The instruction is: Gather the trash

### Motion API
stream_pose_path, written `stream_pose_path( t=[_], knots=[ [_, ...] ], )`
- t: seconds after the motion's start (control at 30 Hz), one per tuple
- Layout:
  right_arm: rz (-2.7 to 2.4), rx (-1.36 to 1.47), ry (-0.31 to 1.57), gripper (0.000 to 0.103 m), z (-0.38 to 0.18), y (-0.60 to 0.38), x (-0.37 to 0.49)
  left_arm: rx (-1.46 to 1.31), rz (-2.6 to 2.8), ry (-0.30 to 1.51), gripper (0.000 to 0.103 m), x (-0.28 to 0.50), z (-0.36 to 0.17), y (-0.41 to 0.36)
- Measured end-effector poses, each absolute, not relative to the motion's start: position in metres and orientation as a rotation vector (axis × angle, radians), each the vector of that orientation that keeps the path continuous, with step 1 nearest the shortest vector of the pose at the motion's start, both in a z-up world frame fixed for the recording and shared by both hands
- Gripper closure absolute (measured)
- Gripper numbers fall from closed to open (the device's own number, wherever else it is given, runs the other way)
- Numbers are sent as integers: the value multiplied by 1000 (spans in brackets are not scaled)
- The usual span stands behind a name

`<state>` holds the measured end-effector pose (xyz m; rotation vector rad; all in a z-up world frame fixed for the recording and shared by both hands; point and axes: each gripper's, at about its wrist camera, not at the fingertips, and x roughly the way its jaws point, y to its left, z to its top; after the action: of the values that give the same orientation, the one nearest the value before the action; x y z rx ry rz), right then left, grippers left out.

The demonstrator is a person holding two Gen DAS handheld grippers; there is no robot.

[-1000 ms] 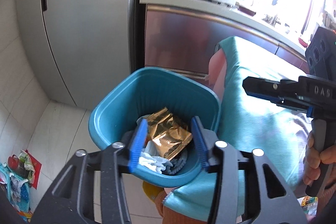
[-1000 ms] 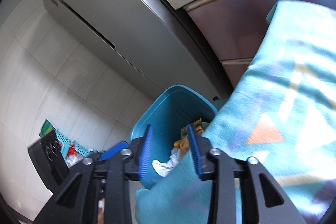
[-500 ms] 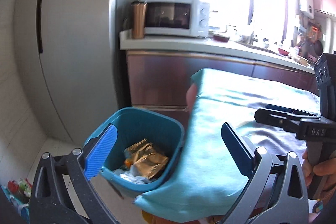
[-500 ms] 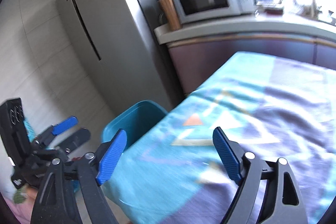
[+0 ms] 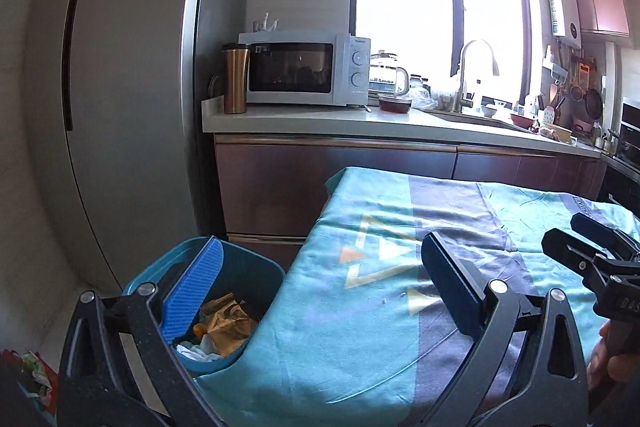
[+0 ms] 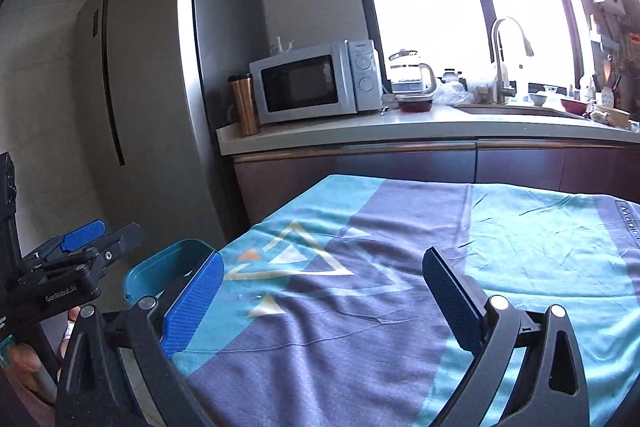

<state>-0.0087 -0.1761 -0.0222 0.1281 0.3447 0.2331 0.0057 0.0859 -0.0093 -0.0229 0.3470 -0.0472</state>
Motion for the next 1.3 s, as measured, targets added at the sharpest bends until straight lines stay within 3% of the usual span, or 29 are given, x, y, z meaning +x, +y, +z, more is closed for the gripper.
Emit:
stream_pose_path(
  t=[0.4, 1.3],
  knots=[
    [133, 124, 266, 7, -19, -198, -38, -7, -55, 252, 5, -13, -2, 50],
    [89, 101, 245, 7, -15, -205, -46, 16, -34, 228, 5, -13, -1, 45]
  ],
)
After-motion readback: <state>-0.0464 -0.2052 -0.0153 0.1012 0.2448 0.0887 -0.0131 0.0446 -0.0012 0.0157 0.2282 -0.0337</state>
